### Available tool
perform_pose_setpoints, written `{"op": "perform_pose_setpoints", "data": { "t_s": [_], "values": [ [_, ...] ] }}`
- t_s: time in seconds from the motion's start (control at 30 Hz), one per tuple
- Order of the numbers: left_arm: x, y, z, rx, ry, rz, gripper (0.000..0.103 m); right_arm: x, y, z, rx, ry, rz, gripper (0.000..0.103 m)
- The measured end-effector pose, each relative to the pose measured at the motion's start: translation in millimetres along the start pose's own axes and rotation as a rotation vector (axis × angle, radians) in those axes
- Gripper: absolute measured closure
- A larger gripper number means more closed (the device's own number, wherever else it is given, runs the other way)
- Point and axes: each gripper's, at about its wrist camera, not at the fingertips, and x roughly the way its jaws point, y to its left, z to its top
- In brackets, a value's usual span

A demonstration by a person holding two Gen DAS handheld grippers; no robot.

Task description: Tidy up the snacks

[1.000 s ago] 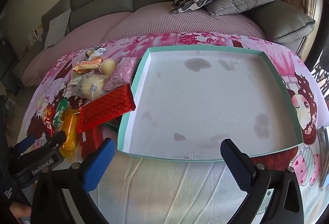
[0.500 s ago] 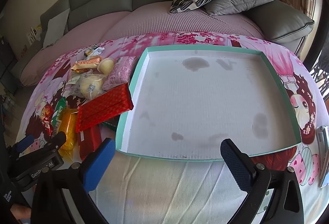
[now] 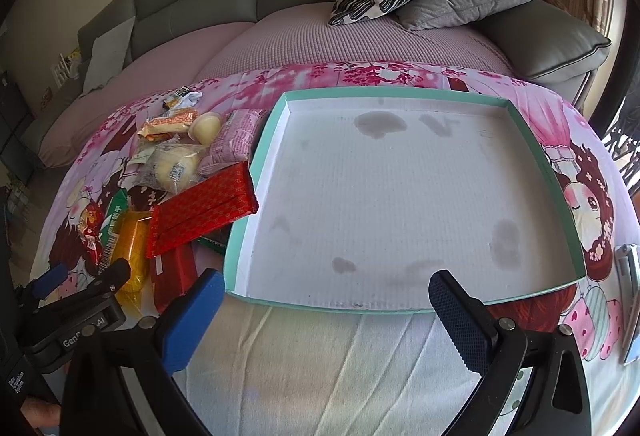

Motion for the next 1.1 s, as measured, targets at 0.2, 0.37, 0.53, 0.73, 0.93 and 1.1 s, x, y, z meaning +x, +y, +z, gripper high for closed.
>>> {"op": "perform_pose_setpoints", "data": {
  "t_s": [0.2,0.37,0.53,0.73,0.93,1.1],
  "values": [
    [2.5,-2.1,-0.6,0.005,0.009,0.005,0.000,0.4,0.0,-0.4,0.001,0.000,0.001,0.000],
    [3.4,-2.2,-0.8,0.004,0.012,0.000,0.000,1.5,0.7,-0.8,-0.002,0.003,-0.004,0.000],
    [3.1,-2.5,-1.1,0.005,0.013,-0.006,0.000,2.3,1.6,-1.2,-0.006,0.006,-0.010,0.000],
    [2.5,-3.1,-1.3,0.004,0.014,-0.011,0.000,3.2,2.6,-0.9,-0.009,0.010,-0.017,0.000],
    [2.1,-2.7,-1.1,0.001,0.015,-0.017,0.000,4.0,3.4,-1.2,-0.014,0.012,-0.023,0.000],
    [1.6,-2.2,-1.0,-0.003,0.012,-0.022,0.000,3.9,3.6,-1.2,-0.017,0.012,-0.029,0.000]
  ]
}}
